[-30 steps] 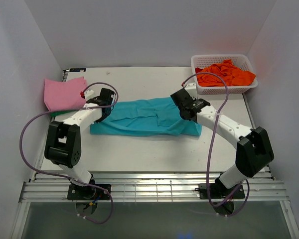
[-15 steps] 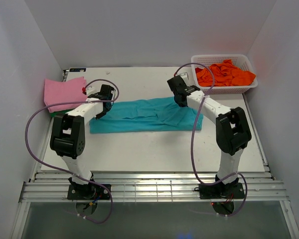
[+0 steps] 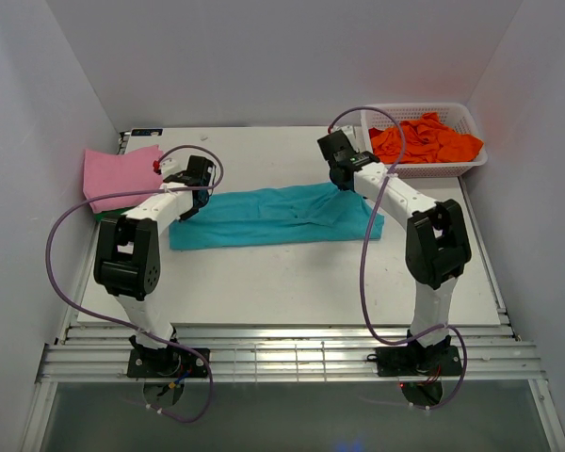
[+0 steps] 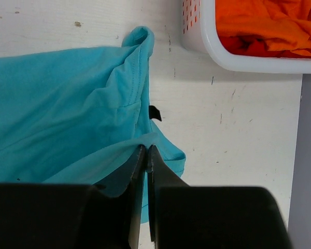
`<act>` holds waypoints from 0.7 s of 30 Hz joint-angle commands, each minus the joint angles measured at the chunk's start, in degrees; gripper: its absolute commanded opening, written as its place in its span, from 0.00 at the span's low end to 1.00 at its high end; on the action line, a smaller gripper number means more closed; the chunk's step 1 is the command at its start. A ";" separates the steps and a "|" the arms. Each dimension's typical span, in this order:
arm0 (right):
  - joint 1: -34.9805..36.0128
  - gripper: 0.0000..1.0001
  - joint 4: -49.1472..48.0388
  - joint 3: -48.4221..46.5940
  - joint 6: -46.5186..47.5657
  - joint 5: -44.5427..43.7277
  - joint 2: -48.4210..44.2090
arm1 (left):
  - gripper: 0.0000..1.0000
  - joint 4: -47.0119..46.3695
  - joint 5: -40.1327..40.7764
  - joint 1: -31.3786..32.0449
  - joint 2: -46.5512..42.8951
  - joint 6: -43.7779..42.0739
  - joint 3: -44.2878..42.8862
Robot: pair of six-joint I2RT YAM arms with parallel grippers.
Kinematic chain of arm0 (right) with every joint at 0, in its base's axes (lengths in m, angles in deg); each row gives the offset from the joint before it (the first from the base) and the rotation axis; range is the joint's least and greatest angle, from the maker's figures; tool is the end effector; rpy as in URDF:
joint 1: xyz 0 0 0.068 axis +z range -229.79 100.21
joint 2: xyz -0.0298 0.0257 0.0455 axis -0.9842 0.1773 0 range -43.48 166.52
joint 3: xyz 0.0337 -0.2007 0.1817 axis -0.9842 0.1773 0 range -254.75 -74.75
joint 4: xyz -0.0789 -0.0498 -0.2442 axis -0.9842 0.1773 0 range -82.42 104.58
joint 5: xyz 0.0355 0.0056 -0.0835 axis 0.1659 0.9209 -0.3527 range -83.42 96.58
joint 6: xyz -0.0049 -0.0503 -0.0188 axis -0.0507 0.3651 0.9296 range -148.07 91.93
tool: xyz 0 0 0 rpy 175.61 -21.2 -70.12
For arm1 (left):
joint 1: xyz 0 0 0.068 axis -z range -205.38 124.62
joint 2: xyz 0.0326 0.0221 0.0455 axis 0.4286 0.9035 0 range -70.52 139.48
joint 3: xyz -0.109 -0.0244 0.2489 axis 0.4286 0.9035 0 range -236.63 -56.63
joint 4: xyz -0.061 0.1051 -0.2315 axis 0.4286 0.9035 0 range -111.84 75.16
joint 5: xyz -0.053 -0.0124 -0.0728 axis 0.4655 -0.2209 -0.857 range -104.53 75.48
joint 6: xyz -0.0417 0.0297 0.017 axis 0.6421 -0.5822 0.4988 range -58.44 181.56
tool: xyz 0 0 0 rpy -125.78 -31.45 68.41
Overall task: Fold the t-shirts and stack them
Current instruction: Fold the tshirt
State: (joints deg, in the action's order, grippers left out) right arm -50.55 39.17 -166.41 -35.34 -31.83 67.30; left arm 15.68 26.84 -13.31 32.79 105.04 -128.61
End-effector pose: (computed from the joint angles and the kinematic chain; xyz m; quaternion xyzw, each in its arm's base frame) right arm 0.3854 0.1904 0.2580 -0.0609 0.8942 -0.1948 0.3986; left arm 0.3545 -0.0517 0.2003 -0.3113 0.8678 0.2272 0.3138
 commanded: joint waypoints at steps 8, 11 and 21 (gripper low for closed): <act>-1.63 0.08 0.66 -7.22 2.34 -0.61 4.35 | 0.00 0.45 1.62 -1.09 0.40 -0.50 -1.93; -1.90 0.08 1.10 -8.89 2.61 -0.79 6.37 | 0.00 0.45 1.53 -1.44 1.89 -0.68 -2.54; -2.51 0.41 -1.80 -13.19 5.15 -2.09 9.45 | 0.42 -2.88 6.34 -1.62 2.70 -3.75 -7.63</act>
State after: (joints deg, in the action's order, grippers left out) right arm -52.74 40.03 -174.76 -32.24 -31.87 77.75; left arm 15.64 28.11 -14.44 38.03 103.25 -131.74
